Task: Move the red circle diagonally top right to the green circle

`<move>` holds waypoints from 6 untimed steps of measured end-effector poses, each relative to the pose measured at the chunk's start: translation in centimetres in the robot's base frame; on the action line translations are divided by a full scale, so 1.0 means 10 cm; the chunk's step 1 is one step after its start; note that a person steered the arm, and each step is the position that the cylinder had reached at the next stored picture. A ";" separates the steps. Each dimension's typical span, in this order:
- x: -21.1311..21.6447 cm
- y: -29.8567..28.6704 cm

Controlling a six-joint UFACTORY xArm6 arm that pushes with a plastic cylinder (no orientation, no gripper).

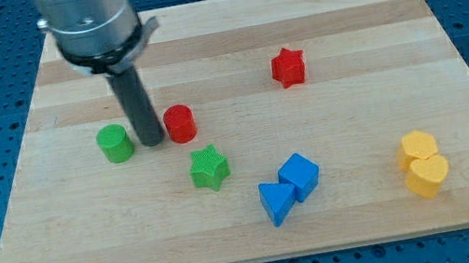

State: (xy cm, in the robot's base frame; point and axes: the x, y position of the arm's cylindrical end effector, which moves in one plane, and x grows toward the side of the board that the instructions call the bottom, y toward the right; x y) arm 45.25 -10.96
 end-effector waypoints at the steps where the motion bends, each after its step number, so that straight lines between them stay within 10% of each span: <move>1: -0.01 0.18; 6: -0.02 1.01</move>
